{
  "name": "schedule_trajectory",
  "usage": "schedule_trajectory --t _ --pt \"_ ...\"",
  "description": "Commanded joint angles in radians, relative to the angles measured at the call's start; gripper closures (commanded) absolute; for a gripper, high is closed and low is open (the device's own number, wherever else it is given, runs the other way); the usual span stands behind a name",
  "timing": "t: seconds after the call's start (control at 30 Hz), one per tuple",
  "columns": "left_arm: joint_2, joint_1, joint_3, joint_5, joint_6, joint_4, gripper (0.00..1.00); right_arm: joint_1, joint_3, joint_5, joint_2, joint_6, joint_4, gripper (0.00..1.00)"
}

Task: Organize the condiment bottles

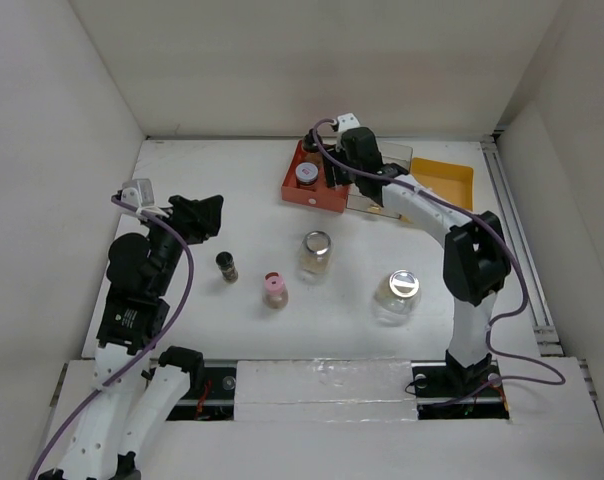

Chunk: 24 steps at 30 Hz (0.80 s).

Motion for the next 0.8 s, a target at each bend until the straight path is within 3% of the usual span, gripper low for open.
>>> schedule_trajectory --t 0.0,0.77 --pt "0.008 0.002 0.03 0.006 -0.003 0.052 0.43 -0.021 0.106 -0.028 -0.023 -0.003 0.14 0.44" --pt "0.036 0.002 0.03 0.026 -0.003 0.052 0.41 -0.031 0.125 -0.037 0.15 0.044 0.169 0.43"
